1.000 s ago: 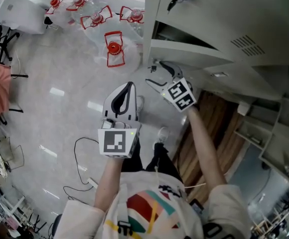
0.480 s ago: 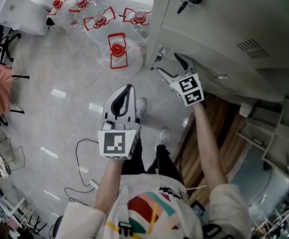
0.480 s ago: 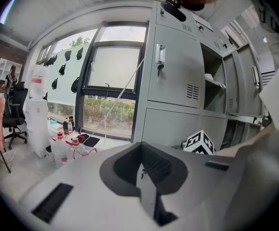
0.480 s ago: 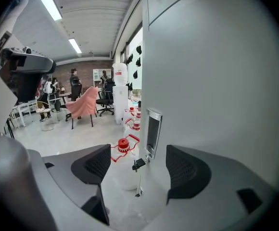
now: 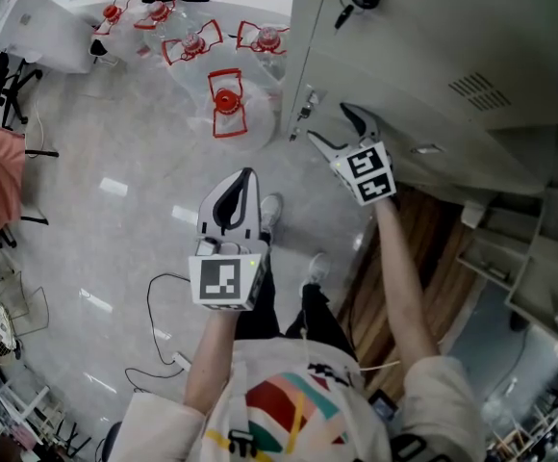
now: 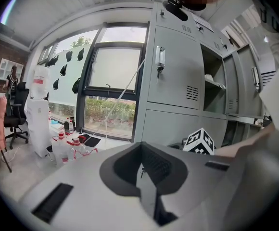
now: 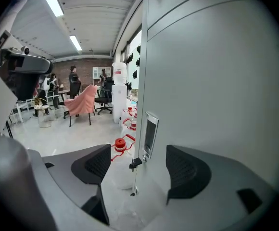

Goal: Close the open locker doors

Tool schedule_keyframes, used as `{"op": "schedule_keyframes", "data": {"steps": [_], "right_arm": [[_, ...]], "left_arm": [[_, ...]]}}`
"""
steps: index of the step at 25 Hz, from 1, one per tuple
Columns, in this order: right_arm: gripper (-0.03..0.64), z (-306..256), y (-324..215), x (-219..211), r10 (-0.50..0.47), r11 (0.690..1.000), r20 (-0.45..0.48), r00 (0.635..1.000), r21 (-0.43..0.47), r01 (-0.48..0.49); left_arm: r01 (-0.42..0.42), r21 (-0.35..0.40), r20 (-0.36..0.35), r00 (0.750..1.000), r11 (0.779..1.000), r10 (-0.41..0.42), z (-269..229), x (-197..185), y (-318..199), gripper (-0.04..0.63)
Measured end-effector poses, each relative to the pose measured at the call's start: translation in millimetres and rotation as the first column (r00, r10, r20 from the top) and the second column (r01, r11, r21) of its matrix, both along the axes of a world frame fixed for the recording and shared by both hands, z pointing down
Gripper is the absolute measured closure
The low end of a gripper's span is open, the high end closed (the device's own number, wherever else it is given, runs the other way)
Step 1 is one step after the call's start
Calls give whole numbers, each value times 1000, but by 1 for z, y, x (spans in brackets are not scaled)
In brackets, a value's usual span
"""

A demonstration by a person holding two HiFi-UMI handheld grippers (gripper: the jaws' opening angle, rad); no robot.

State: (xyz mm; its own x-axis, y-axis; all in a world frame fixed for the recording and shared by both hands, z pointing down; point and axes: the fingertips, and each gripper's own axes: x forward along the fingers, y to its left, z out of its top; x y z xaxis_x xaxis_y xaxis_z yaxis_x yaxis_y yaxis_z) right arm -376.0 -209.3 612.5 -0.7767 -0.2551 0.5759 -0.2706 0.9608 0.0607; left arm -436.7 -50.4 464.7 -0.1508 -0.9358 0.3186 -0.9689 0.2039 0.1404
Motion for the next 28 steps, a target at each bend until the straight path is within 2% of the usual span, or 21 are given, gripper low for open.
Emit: {"op": "schedule_keyframes", "data": {"steps": [5, 10, 17, 24, 28], "right_arm": [[281, -23, 8, 1, -30, 999, 39, 999, 20, 29], [281, -70, 24, 15, -27, 999, 135, 990, 44, 21], [281, -157, 54, 87, -14, 985, 225, 974, 169, -25], [281, -237, 81, 193, 78, 936, 297, 952, 306, -172], [281, -270, 101, 255, 146, 899, 312, 939, 353, -258]], "left_arm": [[-9, 28, 3, 1000, 1000, 9, -10, 10, -6, 589], [-32, 59, 5, 999, 998, 31, -28, 30, -12, 589], [-88, 143, 32, 996, 986, 85, -70, 88, -22, 589], [-216, 231, 82, 976, 949, 202, -106, 168, -31, 589], [-326, 277, 125, 945, 904, 302, -126, 221, -47, 589]]}}
